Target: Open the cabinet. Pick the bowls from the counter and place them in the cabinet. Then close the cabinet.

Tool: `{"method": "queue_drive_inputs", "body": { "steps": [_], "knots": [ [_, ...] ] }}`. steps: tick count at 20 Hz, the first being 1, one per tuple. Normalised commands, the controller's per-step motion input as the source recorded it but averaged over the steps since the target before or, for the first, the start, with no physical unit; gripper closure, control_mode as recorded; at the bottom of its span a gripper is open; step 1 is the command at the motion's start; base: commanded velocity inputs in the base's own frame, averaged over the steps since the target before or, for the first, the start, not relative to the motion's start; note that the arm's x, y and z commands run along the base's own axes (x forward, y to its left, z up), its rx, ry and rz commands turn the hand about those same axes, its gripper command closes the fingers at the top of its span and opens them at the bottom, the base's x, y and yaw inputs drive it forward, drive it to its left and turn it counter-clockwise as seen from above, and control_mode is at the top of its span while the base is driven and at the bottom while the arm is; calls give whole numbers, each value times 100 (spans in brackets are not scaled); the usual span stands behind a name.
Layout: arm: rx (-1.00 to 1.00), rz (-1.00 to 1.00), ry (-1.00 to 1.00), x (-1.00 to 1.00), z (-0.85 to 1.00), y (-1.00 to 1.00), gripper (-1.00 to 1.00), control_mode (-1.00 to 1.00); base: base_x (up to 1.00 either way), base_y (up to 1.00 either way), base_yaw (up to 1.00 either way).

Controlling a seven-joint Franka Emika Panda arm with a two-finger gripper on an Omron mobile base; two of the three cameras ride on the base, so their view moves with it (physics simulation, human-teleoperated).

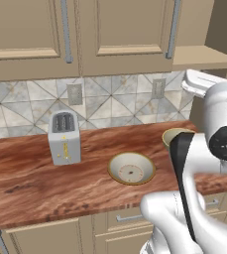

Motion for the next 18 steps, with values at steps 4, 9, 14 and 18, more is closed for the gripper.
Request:
{"method": "queue_drive_inputs", "body": {
  "steps": [4, 9, 14, 18],
  "knots": [
    [0, -5, 0, 31, 0, -9, -100, -100, 0, 0, 0],
    [0, -12, -1, 42, -4, -13, -100, -100, 0, 0, 0],
    [0, -19, -3, 66, -7, 0, -100, -100, 0, 0, 0],
    [0, -18, -4, 54, -3, -11, -100, -100, 0, 0, 0]
  ]
}}
